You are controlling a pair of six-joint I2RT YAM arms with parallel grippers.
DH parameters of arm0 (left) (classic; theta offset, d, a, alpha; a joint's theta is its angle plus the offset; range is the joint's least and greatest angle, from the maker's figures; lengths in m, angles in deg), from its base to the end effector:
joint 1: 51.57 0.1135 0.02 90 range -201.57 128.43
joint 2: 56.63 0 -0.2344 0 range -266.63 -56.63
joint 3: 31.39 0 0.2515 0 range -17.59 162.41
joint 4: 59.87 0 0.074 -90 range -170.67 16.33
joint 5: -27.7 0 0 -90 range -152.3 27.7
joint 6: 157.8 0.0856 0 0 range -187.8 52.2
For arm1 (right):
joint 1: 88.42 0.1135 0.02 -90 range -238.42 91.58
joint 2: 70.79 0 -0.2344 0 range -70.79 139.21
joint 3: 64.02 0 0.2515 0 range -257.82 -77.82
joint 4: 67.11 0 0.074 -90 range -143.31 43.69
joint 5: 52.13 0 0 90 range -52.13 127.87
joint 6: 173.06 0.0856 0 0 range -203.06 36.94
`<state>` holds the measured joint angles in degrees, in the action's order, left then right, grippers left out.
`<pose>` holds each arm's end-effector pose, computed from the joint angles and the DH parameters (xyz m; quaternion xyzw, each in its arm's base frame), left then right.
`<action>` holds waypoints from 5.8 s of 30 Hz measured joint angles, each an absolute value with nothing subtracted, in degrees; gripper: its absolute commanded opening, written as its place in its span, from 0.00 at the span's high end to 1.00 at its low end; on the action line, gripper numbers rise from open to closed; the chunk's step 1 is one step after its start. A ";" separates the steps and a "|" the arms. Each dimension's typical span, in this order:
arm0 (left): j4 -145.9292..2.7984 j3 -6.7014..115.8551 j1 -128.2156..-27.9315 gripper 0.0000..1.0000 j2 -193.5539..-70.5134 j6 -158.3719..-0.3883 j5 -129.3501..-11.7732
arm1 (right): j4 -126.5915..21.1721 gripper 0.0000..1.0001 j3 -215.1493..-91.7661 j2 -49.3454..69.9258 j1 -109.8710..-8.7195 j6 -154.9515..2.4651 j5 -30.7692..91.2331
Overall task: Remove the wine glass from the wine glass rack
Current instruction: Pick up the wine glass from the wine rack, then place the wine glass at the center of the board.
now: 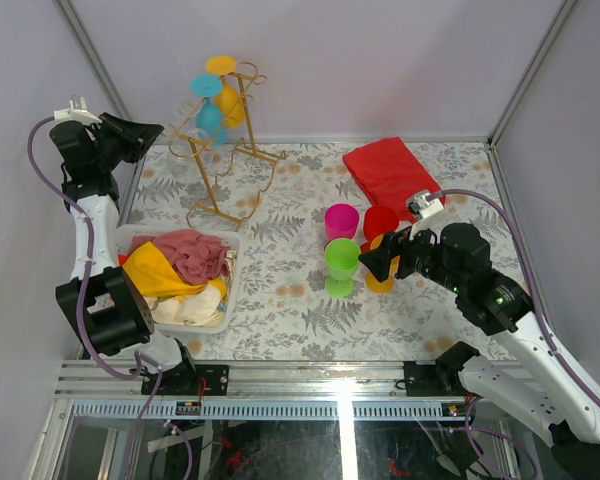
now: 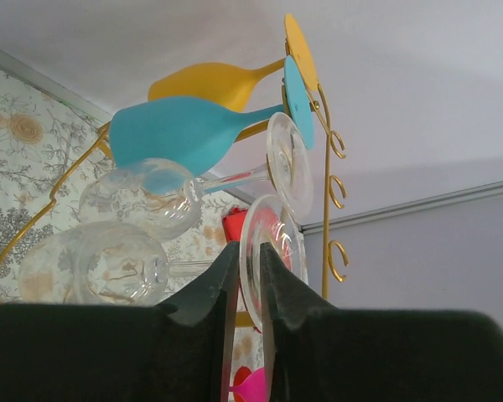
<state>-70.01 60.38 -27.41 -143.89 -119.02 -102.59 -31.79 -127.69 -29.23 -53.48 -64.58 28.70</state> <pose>0.3859 0.1124 0.3537 -0.2423 0.6919 -0.3956 0.5532 0.1823 0.1440 0.3274 -0.1610 0.7661 0.3342 0.5249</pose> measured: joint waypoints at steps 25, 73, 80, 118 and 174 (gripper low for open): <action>-71.21 60.73 -27.48 0.85 -143.17 -121.23 -100.04 | -31.79 0.21 -127.69 -28.40 -53.48 -64.58 28.16; -72.92 66.24 -27.85 1.00 -145.95 -118.96 -105.39 | -31.66 0.21 -127.69 -28.79 -53.48 -64.60 28.20; -69.22 66.04 -27.85 1.00 -145.95 -124.49 -105.33 | -30.13 0.21 -127.69 -29.16 -53.48 -64.91 28.46; -70.95 66.15 -26.38 1.00 -143.15 -123.57 -98.07 | -28.33 0.20 -128.30 -30.10 -53.48 -66.81 29.86; -103.49 40.54 -60.52 1.00 -99.94 -102.28 -116.89 | -47.68 0.25 -120.54 -30.89 -53.48 -44.47 9.60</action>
